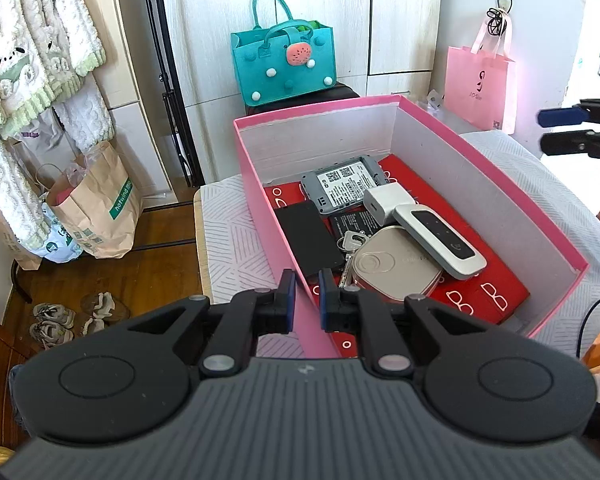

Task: Organize rigid objects
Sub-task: 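Move the right tool back toward the keys on the bed, then close the right gripper on the metal keys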

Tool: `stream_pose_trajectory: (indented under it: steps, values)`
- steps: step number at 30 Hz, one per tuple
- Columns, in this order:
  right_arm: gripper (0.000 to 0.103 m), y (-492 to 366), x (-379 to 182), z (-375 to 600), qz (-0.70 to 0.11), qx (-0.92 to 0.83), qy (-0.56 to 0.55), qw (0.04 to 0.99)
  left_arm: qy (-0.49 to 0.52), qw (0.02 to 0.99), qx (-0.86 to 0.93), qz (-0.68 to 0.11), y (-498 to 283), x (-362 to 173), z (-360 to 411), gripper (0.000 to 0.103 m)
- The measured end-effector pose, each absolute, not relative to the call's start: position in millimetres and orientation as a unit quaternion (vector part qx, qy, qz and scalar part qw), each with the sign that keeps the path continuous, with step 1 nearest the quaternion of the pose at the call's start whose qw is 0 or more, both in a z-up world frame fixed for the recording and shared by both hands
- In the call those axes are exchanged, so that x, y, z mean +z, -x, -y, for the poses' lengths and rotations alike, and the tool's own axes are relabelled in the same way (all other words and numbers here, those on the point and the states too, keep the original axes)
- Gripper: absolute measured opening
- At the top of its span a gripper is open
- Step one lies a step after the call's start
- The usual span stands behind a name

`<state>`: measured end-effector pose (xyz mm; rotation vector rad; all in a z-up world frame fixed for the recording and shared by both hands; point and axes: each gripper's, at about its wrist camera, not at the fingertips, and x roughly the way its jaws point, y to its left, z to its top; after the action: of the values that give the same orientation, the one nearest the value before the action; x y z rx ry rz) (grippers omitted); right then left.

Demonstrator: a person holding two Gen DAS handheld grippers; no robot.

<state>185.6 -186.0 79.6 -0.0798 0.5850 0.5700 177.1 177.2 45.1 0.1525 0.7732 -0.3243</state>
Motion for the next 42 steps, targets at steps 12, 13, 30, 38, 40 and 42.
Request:
stream_pose_trajectory:
  steps: [12, 13, 30, 38, 40, 42]
  values:
    - [0.044, -187.3, 5.9, 226.9, -0.332, 0.274, 0.032, 0.902, -0.077, 0.911, -0.154, -0.375, -175.7, 45.2, -175.9, 0.01]
    - [0.042, -189.1, -2.6, 221.9, -0.341, 0.275, 0.054, 0.897, -0.077, 0.911, -0.153, -0.375, -175.7, 45.2, -176.0, 0.01]
    - [0.005, -224.6, -37.5, 191.2, -0.322, 0.302, 0.127, 0.888, -0.077, 0.91, -0.151, -0.379, -175.1, 45.9, -174.5, 0.01]
    - [0.005, -228.4, -15.4, 207.4, -0.348, 0.296, -0.014, 0.89, -0.077, 0.91, -0.15, -0.38, -174.9, 45.8, -174.3, 0.01]
    - [0.005, -229.8, -6.2, 212.7, -0.351, 0.299, -0.051, 0.886, -0.074, 0.909, -0.149, -0.381, -175.3, 45.7, -174.2, 0.01]
    - [0.005, -231.2, 2.6, 215.4, -0.352, 0.305, -0.081, 0.881, -0.074, 0.909, -0.147, -0.382, -174.8, 45.7, -173.7, 0.01]
